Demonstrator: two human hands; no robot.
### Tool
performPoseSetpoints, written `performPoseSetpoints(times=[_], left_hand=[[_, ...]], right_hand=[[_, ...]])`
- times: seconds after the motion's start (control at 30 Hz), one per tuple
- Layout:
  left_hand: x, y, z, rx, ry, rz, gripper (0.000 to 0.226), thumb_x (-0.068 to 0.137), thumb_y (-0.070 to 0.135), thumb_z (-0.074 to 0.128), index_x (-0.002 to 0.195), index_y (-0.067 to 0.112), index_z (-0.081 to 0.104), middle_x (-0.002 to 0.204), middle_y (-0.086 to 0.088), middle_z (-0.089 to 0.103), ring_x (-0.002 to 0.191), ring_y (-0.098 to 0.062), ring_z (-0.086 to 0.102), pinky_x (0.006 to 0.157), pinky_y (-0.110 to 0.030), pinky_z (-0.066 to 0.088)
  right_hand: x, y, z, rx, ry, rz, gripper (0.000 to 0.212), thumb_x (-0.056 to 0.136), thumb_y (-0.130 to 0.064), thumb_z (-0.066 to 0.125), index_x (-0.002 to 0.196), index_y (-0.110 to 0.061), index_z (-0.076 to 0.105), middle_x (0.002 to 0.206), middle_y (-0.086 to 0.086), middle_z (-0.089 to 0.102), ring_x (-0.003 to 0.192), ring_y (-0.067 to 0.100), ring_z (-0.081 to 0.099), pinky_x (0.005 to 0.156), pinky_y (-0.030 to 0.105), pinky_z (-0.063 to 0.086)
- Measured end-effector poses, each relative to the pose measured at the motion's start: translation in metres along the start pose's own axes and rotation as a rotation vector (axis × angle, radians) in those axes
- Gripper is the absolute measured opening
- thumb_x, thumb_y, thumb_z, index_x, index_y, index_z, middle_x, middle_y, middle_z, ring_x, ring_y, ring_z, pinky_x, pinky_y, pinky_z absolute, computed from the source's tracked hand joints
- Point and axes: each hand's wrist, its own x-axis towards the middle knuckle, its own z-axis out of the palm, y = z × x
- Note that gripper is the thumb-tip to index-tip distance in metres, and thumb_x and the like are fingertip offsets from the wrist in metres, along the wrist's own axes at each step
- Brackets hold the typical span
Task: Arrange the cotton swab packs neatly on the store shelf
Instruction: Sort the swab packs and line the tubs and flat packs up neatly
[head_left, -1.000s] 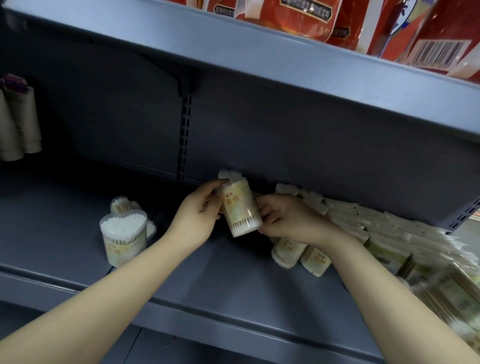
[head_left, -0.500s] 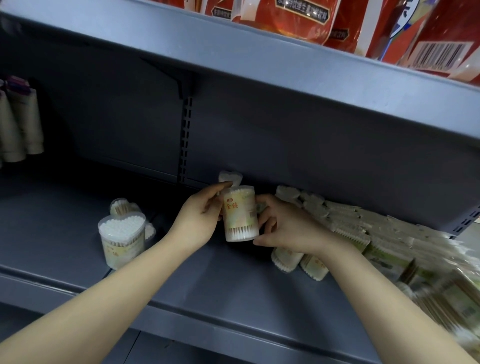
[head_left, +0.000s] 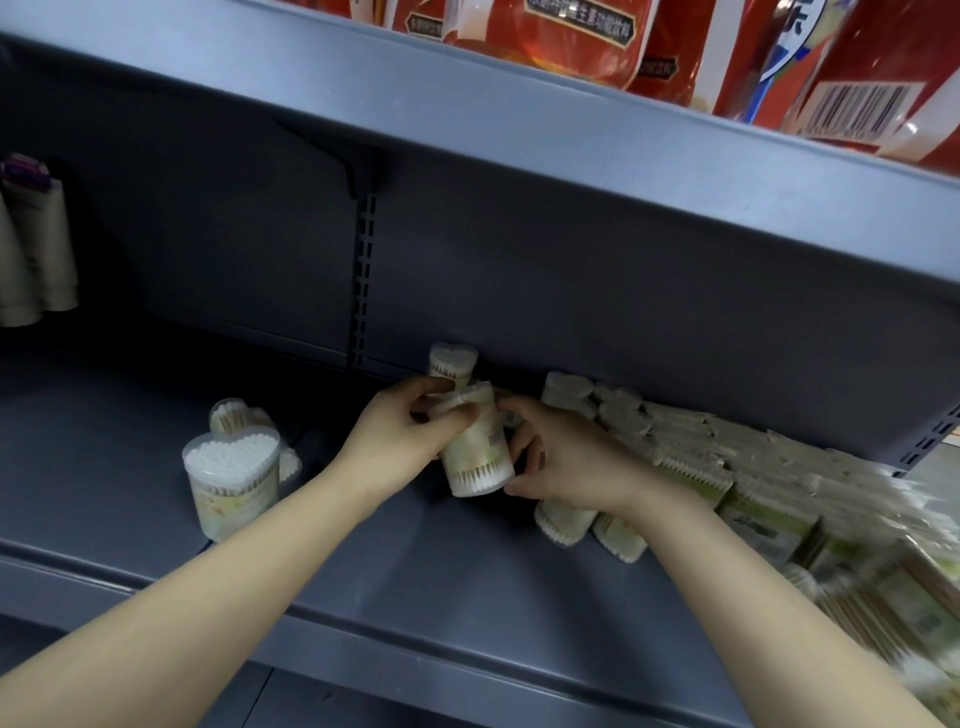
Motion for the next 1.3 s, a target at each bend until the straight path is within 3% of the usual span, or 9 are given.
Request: performPoseSetpoints(times=[0.13, 0.27, 0.37, 0.53, 0.7, 0.9, 1.0, 1.2, 1.3], left_hand=[[0.002, -0.004, 0.000, 0.148, 0.044, 0.044, 0.043, 0.080, 0.017, 0.068, 0.121, 0.016, 0.055, 0.107, 0.004, 0.061, 0.099, -0.012, 0.060, 0.085, -0.026, 0.050], [0.005, -0.014, -0.001, 0.287, 0.040, 0.077, 0.061, 0.074, 0.017, 0.070, 0.131, 0.017, 0.048, 0.120, -0.001, 0.057, 0.108, -0.016, 0.056, 0.091, -0.029, 0.046], [0.007, -0.021, 0.000, 0.376, 0.027, 0.117, 0.060, 0.074, 0.011, 0.067, 0.130, 0.016, 0.048, 0.123, -0.005, 0.053, 0.110, -0.019, 0.053, 0.092, -0.030, 0.045], [0.012, -0.028, -0.003, 0.493, 0.011, 0.193, 0.057, 0.075, 0.009, 0.065, 0.129, 0.020, 0.048, 0.115, -0.002, 0.048, 0.107, -0.017, 0.049, 0.081, -0.021, 0.038], [0.013, -0.035, -0.011, 0.546, 0.011, 0.189, 0.058, 0.078, 0.009, 0.064, 0.132, 0.023, 0.048, 0.120, -0.001, 0.043, 0.108, -0.016, 0.047, 0.081, -0.018, 0.034], [0.011, -0.040, -0.021, 0.659, 0.009, 0.220, 0.055, 0.074, 0.031, 0.062, 0.127, 0.025, 0.051, 0.122, -0.002, 0.047, 0.108, -0.018, 0.048, 0.085, -0.028, 0.044], [0.012, -0.038, -0.026, 0.688, 0.029, 0.205, 0.065, 0.059, 0.050, 0.041, 0.117, 0.025, 0.054, 0.116, 0.000, 0.049, 0.106, -0.018, 0.047, 0.080, -0.030, 0.045], [0.012, -0.040, -0.036, 0.834, 0.136, 0.290, 0.051, 0.072, 0.014, 0.069, 0.121, 0.019, 0.058, 0.123, -0.010, 0.051, 0.102, -0.036, 0.055, 0.076, -0.040, 0.049], [0.012, -0.043, -0.039, 0.894, 0.123, 0.358, 0.046, 0.067, 0.027, 0.056, 0.112, 0.025, 0.054, 0.109, -0.011, 0.060, 0.083, -0.037, 0.062, 0.060, -0.040, 0.053]], right_hand=[[0.002, 0.003, -0.002, -0.076, 0.007, -0.001, 0.063, 0.079, -0.004, 0.062, 0.135, -0.026, 0.041, 0.105, -0.007, 0.056, 0.073, -0.005, 0.047, 0.064, 0.006, 0.037], [0.003, 0.011, -0.013, -0.143, 0.159, 0.075, 0.046, 0.084, -0.001, 0.050, 0.129, -0.013, 0.052, 0.123, 0.005, 0.058, 0.103, 0.013, 0.056, 0.085, 0.024, 0.044], [0.003, 0.017, -0.019, -0.153, 0.257, 0.097, 0.028, 0.084, 0.003, 0.047, 0.107, 0.000, 0.063, 0.106, 0.016, 0.064, 0.100, 0.028, 0.060, 0.084, 0.040, 0.047], [0.007, 0.029, -0.023, -0.176, 0.284, 0.083, 0.019, 0.081, 0.002, 0.053, 0.096, 0.012, 0.061, 0.099, 0.023, 0.064, 0.093, 0.033, 0.060, 0.079, 0.045, 0.047], [0.018, 0.036, -0.021, -0.230, 0.289, 0.115, 0.009, 0.079, 0.003, 0.053, 0.078, 0.009, 0.059, 0.078, 0.015, 0.058, 0.078, 0.027, 0.058, 0.061, 0.033, 0.040], [0.042, 0.035, -0.019, -0.334, 0.297, 0.158, 0.033, 0.087, -0.010, 0.054, 0.119, -0.005, 0.060, 0.123, 0.011, 0.057, 0.113, 0.024, 0.053, 0.091, 0.028, 0.042], [0.058, 0.036, -0.015, -0.397, 0.234, 0.171, 0.028, 0.084, -0.008, 0.057, 0.111, -0.002, 0.062, 0.115, 0.010, 0.059, 0.105, 0.025, 0.055, 0.088, 0.033, 0.044], [0.091, 0.035, -0.005, -0.525, 0.082, 0.187, 0.022, 0.084, -0.013, 0.058, 0.105, -0.005, 0.060, 0.111, 0.011, 0.059, 0.103, 0.028, 0.056, 0.083, 0.032, 0.047], [0.100, 0.033, 0.000, -0.609, 0.048, 0.212, 0.009, 0.085, -0.014, 0.057, 0.082, -0.010, 0.050, 0.102, 0.013, 0.058, 0.099, 0.030, 0.056, 0.072, 0.029, 0.041]])
